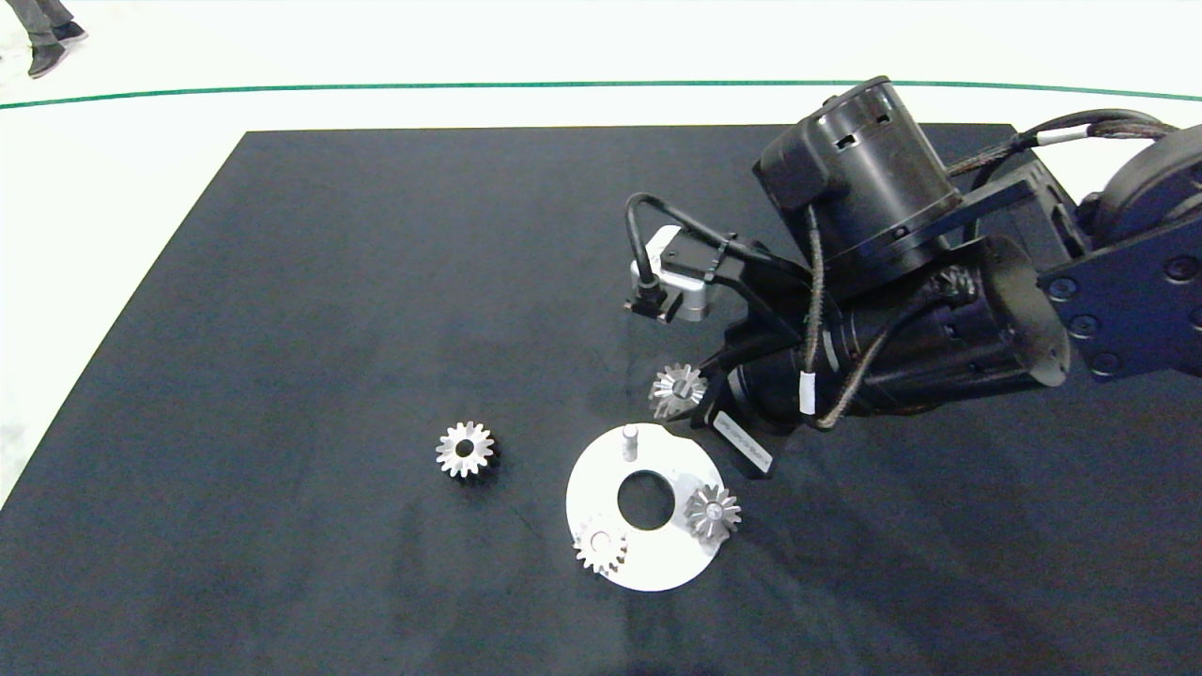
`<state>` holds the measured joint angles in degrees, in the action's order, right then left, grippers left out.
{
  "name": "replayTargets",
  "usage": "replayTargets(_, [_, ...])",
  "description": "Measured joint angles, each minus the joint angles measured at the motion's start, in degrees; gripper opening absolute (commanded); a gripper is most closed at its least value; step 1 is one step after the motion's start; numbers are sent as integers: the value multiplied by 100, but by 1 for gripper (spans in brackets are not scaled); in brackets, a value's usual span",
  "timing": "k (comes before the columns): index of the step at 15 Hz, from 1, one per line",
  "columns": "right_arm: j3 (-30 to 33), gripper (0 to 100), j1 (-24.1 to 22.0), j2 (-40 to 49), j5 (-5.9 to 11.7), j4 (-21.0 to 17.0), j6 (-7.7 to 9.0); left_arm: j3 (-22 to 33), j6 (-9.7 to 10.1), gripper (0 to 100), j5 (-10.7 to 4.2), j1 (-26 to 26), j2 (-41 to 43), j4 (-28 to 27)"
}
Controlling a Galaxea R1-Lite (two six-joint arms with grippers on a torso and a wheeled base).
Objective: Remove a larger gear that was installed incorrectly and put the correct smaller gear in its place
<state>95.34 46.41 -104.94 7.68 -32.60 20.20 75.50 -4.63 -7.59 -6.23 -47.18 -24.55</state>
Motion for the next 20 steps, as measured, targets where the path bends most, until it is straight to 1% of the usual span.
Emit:
replayTargets(1, [85,25,11,-105,0,-1,-69,0,0,100,2,0,0,0])
replayTargets(2, [124,25,15,-176,9,-1,-83,0,0,100,0,0,0,0])
replayTargets(4, [138,25,20,-272,116,-6,-89,0,0,100,2,0,0,0])
replayTargets(5, [138,25,22,-304,129,-4,-89,0,0,100,0,0,0,0])
replayTargets(10, [251,25,24,-482,119,0,-107,0,1,100,0,0,0,0])
replayTargets(16, [369,25,155,-672,119,-1,-240,0,0,100,0,0,-1,0])
replayTargets(20, [407,25,166,-777,150,7,-249,0,0,100,0,0,0,0])
